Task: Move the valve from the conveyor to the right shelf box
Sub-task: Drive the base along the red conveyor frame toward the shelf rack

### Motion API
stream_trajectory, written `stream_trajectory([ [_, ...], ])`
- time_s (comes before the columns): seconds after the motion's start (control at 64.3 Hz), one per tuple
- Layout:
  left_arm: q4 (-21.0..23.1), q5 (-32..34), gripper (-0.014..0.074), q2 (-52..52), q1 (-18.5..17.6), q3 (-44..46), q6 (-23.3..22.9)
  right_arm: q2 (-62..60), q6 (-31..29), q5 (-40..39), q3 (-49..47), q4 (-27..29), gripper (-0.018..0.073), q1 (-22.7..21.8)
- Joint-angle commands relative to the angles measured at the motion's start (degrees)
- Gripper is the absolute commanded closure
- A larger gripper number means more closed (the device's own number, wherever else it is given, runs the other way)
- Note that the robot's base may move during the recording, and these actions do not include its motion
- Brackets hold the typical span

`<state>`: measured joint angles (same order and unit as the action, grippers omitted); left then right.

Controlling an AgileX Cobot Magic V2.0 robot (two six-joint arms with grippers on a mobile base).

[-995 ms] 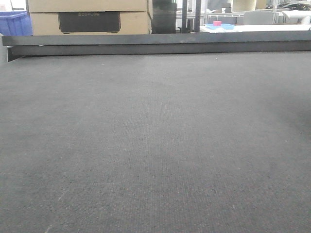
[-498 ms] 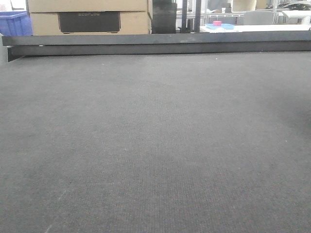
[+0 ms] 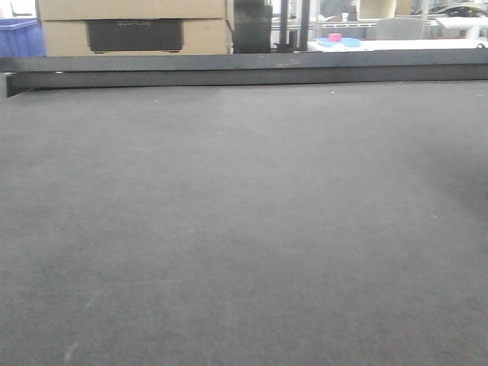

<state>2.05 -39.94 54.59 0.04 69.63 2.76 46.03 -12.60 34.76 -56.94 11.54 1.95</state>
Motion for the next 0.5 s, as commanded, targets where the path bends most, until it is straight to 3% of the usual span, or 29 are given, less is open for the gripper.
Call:
stream_trajectory([
  [0.0, 0.35, 3.46, 0.0708, -0.65, -0.40, 0.40, -0.32, -0.46, -0.42, -4.40, -0.60, -0.21, 0.0712, 0.03],
  [0.482, 0.36, 3.46, 0.0708, -0.77, -0.40, 0.40, -0.32, -0.46, -0.42, -4.40, -0.60, -0.21, 0.0712, 0.03],
])
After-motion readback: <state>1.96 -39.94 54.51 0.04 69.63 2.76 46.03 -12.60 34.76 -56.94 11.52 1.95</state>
